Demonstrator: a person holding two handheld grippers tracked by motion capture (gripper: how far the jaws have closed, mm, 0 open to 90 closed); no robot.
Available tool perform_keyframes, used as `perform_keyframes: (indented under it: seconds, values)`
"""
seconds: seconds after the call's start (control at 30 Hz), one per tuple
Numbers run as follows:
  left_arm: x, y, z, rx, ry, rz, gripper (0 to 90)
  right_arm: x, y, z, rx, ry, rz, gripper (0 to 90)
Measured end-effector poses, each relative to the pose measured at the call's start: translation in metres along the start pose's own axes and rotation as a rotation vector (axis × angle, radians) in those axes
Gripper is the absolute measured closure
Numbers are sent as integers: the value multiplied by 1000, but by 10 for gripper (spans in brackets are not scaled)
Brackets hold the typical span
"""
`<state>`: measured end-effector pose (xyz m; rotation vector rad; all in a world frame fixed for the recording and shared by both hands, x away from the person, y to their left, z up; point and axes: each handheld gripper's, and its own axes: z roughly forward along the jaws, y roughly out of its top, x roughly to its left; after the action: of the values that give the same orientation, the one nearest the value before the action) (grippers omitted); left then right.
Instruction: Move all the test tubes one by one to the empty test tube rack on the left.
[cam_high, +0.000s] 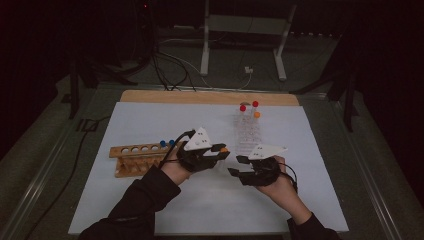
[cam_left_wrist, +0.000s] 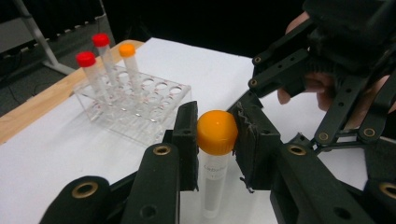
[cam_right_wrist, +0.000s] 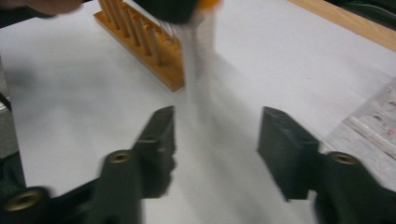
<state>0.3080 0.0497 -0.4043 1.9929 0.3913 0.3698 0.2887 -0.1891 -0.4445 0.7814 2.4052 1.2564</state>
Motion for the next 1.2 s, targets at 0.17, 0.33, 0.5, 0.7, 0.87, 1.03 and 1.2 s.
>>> perform_keyframes:
  seconds: [0.17,0.33,0.5,0.7,0.87,1.03,1.2]
  values:
    - [6,-1,-17,-3,32,-6,721,1,1,-1,-7,-7,12,277]
    - [14,-6,-35,-3,72,-26,720,2,2,-1,-21,-33,29,147]
    - [19,-11,-53,-6,117,-31,721,2,3,-2,-30,-54,43,47]
    - [24,-16,-74,-13,170,-44,721,1,3,-2,-40,-56,60,0]
    - [28,-25,-90,-5,213,-54,721,1,4,-4,-55,-65,64,0]
    - [34,-31,-107,-9,268,-70,721,1,4,-4,-54,-53,62,0]
    - [39,-33,-121,-14,316,-77,721,0,2,-4,-56,-46,67,0]
